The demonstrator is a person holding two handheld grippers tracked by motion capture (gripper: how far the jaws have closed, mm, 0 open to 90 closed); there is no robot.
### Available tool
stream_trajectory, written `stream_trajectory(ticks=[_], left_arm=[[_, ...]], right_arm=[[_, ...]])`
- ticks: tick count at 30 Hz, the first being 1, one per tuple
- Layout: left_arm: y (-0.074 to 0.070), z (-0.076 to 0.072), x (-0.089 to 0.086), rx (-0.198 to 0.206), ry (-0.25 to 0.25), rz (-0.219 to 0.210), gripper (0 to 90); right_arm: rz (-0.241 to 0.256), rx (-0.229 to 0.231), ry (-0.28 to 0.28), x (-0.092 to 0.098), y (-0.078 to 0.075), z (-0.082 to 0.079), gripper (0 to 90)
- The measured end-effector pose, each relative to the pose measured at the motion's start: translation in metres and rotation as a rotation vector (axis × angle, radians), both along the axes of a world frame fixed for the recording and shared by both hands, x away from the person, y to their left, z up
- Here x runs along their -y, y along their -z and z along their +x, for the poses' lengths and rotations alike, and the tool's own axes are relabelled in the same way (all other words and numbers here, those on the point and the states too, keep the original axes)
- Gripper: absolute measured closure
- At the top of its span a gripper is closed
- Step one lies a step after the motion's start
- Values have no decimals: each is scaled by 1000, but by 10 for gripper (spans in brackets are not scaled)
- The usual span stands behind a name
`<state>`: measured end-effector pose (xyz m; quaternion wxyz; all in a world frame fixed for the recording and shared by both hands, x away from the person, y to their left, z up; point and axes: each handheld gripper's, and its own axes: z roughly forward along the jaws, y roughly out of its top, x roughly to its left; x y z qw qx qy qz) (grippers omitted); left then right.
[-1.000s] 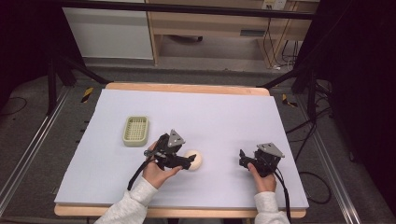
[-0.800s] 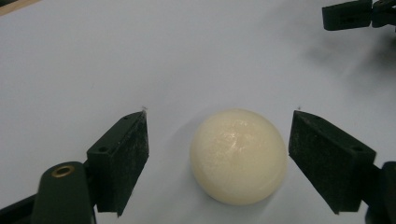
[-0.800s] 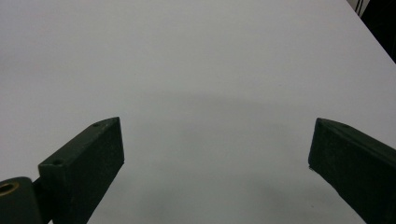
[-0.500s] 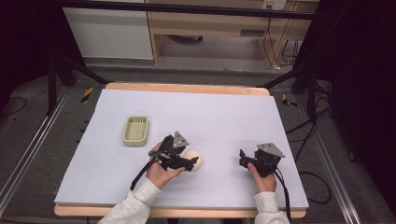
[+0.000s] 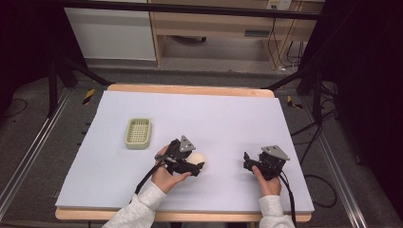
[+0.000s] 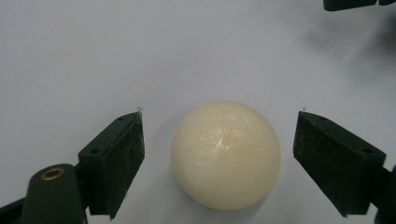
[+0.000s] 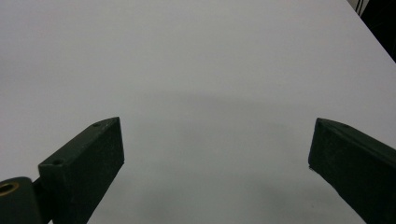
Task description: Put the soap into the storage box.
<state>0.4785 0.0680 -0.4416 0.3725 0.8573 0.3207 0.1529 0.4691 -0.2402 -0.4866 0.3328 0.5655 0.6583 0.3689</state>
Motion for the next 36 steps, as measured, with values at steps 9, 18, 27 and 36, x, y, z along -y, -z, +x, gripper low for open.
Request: stream_trajectory(ticks=[9, 18, 27, 36], left_arm=[[5, 1, 5, -16, 0, 11, 143], [12, 4, 11, -30, 3, 42, 136], [17, 7, 14, -48, 3, 54, 140], [20, 8, 15, -55, 0, 67, 170]], right_arm=[[-1, 0, 0, 0, 0, 0, 38], [-2, 0, -1, 0, 0, 0, 38], [0, 0, -1, 0, 0, 0, 38], [-1, 0, -1, 0, 0, 0, 38]])
